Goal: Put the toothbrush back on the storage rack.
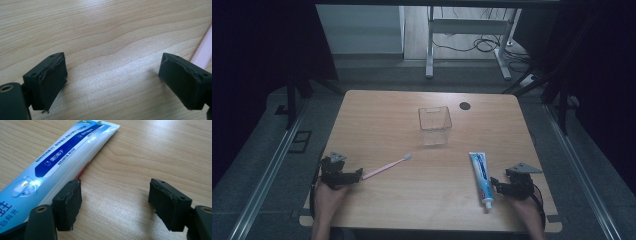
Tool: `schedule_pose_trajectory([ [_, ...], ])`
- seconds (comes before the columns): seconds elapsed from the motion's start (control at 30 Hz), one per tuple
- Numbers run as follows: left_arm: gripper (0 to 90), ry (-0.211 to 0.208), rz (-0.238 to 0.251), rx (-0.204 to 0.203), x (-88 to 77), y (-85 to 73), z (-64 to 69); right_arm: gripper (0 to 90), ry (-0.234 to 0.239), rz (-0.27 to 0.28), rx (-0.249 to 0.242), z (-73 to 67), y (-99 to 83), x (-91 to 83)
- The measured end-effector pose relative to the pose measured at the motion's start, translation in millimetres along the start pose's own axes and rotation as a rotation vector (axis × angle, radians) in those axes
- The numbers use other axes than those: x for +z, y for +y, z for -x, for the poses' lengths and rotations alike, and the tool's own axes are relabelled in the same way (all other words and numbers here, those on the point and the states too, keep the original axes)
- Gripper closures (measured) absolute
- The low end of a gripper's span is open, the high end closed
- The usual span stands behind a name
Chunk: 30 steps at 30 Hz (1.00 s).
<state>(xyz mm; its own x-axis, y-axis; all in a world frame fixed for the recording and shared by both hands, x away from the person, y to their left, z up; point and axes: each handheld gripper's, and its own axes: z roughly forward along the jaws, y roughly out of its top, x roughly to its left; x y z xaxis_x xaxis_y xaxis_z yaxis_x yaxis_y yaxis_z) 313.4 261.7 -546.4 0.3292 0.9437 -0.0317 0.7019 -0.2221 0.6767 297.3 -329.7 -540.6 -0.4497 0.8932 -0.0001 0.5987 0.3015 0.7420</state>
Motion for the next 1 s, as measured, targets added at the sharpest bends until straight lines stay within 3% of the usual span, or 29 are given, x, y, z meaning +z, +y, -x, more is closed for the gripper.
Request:
schedule_pose_trajectory([
  [0.83, 8.0, -0.01, -0.001, 0.01, 1.4, 1.7, -0.1, 22.4, 0.01, -0.006, -0.006, -0.8, 0.7, 1.1],
  [1.0, 15.5, -0.017, 0.0, 0.015, -0.6, 2.7, -1.8, 21.9, 0.012, -0.007, -0.007, -0.9, 0.8, 1.2],
])
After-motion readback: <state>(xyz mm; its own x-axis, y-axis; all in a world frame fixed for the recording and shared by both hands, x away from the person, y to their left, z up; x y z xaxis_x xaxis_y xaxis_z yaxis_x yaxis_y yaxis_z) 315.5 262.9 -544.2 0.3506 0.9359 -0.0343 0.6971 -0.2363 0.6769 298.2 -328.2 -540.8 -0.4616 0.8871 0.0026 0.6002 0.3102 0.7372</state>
